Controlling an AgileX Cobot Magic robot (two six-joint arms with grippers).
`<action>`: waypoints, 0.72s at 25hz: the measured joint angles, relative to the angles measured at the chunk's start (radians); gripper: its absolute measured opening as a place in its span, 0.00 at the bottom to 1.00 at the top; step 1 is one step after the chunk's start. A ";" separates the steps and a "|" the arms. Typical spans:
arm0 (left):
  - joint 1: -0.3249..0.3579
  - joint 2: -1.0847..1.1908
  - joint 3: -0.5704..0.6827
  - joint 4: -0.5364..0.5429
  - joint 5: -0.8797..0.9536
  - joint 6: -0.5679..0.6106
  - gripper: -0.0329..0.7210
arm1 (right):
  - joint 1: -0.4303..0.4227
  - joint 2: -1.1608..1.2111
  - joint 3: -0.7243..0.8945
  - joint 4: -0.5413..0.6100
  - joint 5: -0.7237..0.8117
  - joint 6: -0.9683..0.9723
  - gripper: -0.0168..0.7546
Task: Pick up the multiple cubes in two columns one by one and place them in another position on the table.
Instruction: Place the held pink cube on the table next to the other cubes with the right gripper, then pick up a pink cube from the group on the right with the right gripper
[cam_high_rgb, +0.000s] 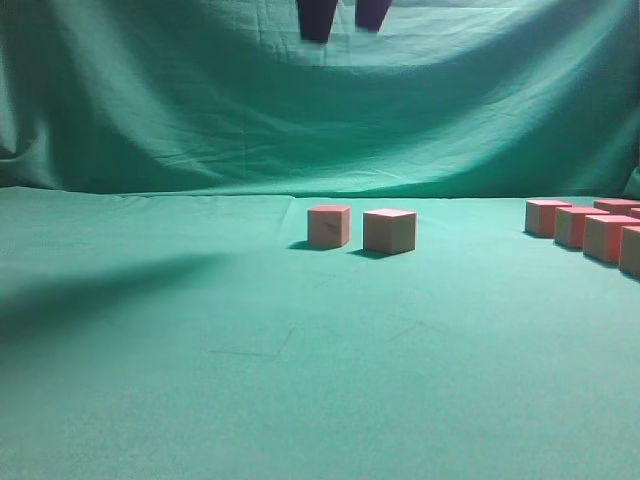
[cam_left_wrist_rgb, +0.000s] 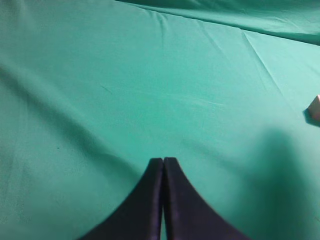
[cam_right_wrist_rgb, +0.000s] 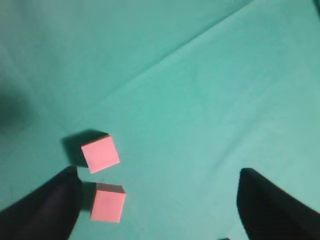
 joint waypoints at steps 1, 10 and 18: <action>0.000 0.000 0.000 0.000 0.000 0.000 0.04 | 0.000 -0.026 0.000 -0.016 0.001 0.033 0.81; 0.000 0.000 0.000 0.000 0.000 0.000 0.04 | -0.019 -0.326 0.100 -0.113 0.011 0.386 0.75; 0.000 0.000 0.000 0.000 0.000 0.000 0.04 | -0.188 -0.516 0.541 -0.049 0.013 0.517 0.75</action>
